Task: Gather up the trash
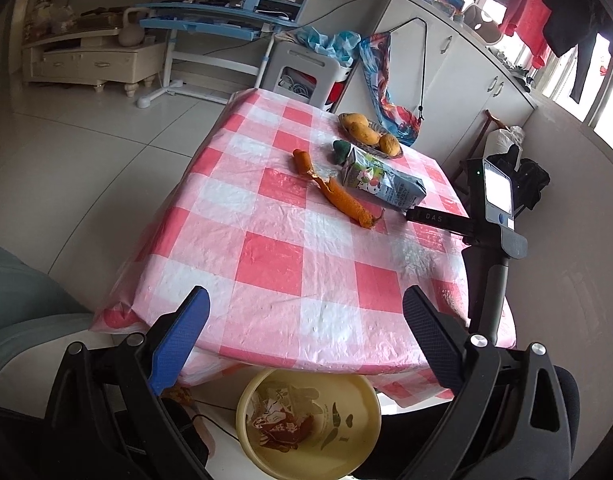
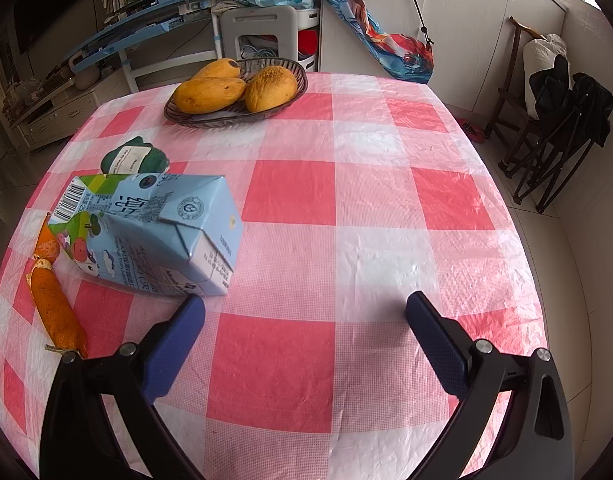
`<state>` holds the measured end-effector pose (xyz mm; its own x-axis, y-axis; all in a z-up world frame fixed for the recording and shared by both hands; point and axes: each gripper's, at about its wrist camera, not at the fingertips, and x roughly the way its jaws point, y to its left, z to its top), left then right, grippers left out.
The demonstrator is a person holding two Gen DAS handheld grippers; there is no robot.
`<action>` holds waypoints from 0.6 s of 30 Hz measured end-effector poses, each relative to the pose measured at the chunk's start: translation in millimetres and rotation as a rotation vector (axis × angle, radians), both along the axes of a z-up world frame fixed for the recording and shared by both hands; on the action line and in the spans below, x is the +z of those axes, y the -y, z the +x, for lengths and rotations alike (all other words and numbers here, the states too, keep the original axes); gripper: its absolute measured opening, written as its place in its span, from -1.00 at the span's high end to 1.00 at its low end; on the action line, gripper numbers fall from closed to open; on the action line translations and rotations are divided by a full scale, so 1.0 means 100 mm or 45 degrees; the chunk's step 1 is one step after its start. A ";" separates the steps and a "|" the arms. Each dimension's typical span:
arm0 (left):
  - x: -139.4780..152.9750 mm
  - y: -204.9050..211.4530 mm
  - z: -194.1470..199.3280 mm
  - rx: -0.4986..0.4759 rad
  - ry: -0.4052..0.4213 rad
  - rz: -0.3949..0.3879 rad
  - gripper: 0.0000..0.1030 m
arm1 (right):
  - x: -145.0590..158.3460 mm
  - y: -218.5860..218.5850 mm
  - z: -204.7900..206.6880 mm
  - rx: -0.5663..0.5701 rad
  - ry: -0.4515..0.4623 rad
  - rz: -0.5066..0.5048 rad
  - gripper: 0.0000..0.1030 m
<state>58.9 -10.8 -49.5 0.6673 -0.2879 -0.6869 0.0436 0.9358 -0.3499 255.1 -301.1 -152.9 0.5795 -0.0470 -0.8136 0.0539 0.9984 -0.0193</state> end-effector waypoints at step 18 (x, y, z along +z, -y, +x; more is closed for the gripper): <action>0.08 -0.08 -0.04 0.020 0.042 0.006 -0.82 | 0.00 0.00 0.01 0.000 0.000 0.001 -0.86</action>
<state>54.7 -3.2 -41.5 0.6941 -0.2742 -0.6656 0.0402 0.9379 -0.3445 255.8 -301.4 -153.2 0.5797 -0.0465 -0.8135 0.0538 0.9984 -0.0187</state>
